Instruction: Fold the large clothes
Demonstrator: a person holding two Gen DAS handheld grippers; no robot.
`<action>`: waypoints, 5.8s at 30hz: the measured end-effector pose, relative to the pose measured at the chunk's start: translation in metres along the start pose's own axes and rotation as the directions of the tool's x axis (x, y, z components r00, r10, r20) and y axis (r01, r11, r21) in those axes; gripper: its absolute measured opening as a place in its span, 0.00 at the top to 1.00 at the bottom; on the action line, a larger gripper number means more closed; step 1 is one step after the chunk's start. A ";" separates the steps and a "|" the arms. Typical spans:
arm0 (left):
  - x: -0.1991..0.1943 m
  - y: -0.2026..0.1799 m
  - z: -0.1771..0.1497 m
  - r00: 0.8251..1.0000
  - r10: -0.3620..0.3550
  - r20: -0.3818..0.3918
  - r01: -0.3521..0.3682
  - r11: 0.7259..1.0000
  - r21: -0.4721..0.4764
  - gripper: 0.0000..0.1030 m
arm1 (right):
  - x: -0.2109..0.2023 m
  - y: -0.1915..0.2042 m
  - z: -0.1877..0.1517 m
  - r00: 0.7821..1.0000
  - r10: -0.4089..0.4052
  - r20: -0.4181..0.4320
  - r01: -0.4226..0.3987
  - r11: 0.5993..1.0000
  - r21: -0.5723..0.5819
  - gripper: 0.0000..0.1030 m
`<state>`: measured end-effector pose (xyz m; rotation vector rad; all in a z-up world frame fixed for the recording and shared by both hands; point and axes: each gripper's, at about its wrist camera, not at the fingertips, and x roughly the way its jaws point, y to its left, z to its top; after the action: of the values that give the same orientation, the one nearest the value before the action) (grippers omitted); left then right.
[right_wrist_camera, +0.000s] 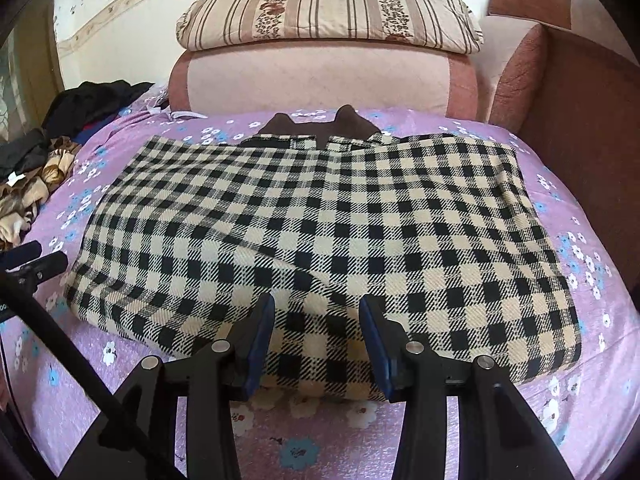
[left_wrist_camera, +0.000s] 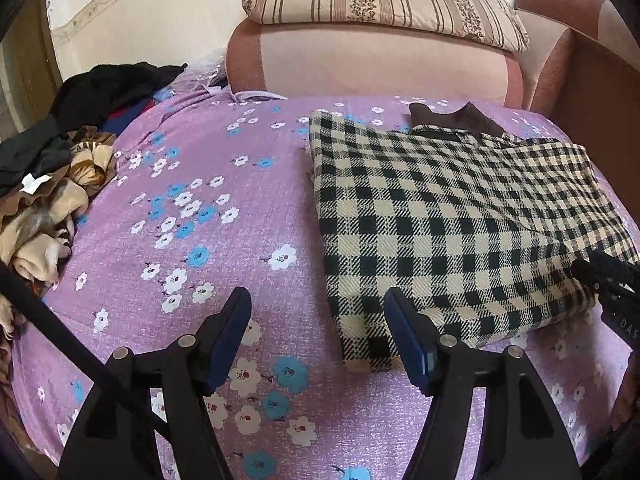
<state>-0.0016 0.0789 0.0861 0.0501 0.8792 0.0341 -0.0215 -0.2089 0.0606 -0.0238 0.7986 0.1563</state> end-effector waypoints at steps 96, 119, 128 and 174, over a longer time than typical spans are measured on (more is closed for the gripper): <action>0.064 -0.289 0.201 0.808 -0.504 -0.305 0.551 0.830 0.089 0.80 | -0.048 0.016 0.004 0.924 -0.273 0.269 0.351 0.885 -0.307 0.91; 0.025 -0.186 0.136 0.872 -0.456 -0.179 0.457 0.889 -0.035 0.38 | -0.063 -0.187 0.053 0.964 0.136 0.228 -0.212 0.911 0.353 0.44; 0.031 -0.194 0.086 0.906 -0.363 -0.216 0.383 0.922 0.057 0.38 | 0.061 -0.172 0.083 0.948 0.318 0.003 -0.287 0.850 0.441 0.88; 0.094 -0.161 0.154 0.824 -0.519 -0.230 0.518 0.853 -0.069 0.61 | 0.059 -0.160 0.132 0.860 0.479 0.173 -0.504 0.752 0.424 0.65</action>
<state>0.1784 -0.0818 0.1030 -0.2045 1.1131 -0.4817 0.1369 -0.3486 0.1040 0.6485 0.7570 0.4672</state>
